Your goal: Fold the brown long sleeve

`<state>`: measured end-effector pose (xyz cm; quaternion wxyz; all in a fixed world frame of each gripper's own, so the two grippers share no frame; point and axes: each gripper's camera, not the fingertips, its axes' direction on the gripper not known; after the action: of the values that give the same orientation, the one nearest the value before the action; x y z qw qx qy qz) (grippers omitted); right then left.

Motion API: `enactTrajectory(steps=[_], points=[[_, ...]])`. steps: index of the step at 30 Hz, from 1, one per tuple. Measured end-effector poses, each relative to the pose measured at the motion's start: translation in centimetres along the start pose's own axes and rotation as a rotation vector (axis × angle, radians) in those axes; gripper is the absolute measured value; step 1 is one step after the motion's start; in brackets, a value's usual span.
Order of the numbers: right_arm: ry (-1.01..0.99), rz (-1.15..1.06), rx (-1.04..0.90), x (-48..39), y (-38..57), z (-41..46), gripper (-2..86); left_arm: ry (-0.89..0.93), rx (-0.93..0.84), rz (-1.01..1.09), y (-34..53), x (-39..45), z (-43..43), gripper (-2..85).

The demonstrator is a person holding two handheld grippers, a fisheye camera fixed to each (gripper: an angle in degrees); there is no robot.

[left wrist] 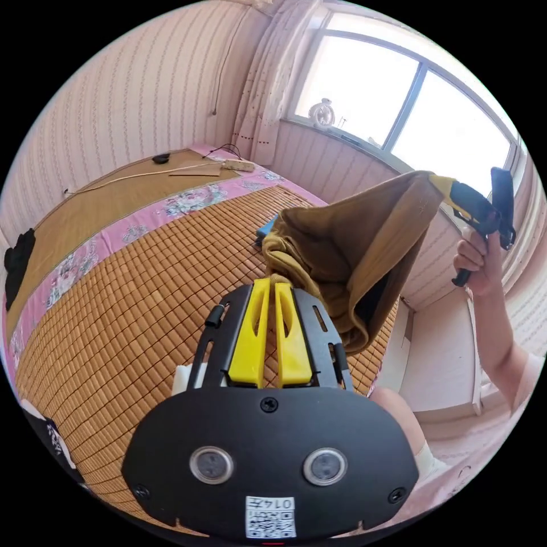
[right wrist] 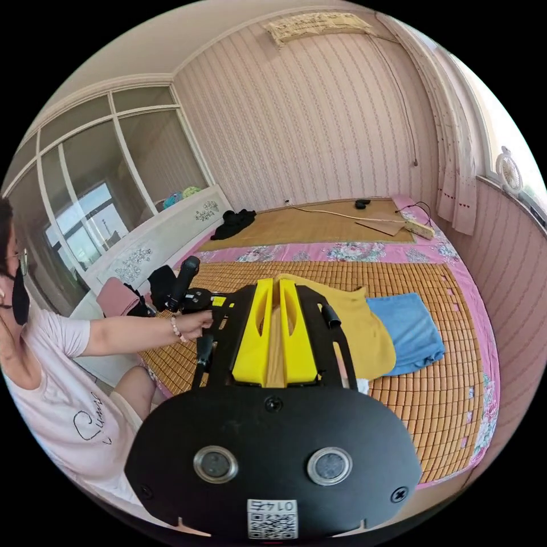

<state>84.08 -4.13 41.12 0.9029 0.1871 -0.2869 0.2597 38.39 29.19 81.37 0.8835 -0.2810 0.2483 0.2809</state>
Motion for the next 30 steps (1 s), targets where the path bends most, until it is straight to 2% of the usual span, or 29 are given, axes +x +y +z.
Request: enactTrajectory(steps=[4,11,14,18,22,25,27,30], points=[[-0.154,-0.002,0.053,-4.4,0.1,0.7,0.9,-0.073,0.057,-0.049,7.4,-3.1,-11.7,-1.0],[-0.49,0.134,-0.091,-9.4,-1.6,12.2,0.8,-0.391,0.072,-0.154,19.0,-8.9,-29.5,-1.0],[-0.501,0.096,-0.056,-12.3,-4.1,14.1,0.8,-0.477,0.154,-0.239,21.8,-11.7,-37.3,-1.0],[-0.487,0.119,0.041,-12.7,-5.7,13.9,0.8,-0.494,0.332,-0.279,26.1,-13.1,-47.4,-1.0],[-0.388,0.179,0.026,-10.1,-2.8,14.2,0.9,-0.411,0.419,-0.295,32.4,-12.9,-51.7,-1.0],[-0.317,0.272,-0.108,-7.5,2.9,16.7,1.0,-0.262,0.41,-0.389,39.7,-13.5,-50.9,-1.0],[-0.289,0.422,-0.267,-6.1,8.9,20.1,1.0,-0.21,0.271,-0.497,45.4,-14.0,-48.0,-1.0],[-0.216,0.515,-0.506,-6.9,15.4,24.6,1.0,-0.166,0.086,-0.611,51.3,-14.3,-44.9,-1.0]])
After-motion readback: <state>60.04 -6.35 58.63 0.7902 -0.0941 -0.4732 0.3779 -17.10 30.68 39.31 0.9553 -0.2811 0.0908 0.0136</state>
